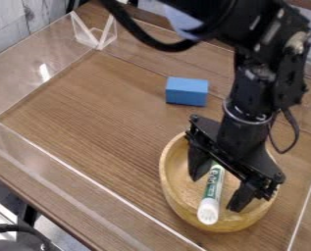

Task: Remove the green marker from inside the brown bowl and put it on the table

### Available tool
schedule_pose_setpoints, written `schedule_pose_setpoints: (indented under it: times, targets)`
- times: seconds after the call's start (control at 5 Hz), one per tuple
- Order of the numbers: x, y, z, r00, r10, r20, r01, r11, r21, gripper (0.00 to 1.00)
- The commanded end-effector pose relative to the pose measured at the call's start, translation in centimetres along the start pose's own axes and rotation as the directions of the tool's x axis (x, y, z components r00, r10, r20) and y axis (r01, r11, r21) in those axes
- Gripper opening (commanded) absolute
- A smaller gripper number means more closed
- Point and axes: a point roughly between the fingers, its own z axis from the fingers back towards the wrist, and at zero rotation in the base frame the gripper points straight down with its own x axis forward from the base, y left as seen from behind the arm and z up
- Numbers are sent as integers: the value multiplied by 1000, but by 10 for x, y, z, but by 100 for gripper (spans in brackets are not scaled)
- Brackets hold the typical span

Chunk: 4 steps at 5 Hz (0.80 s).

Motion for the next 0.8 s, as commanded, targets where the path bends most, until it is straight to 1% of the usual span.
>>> schedule_pose_setpoints:
  times: [0.0, 0.6]
  targets:
    - [8, -2, 4, 999, -17, 40, 17, 1000, -5, 100]
    - [14, 0, -7, 997, -40, 60, 41, 999, -6, 100]
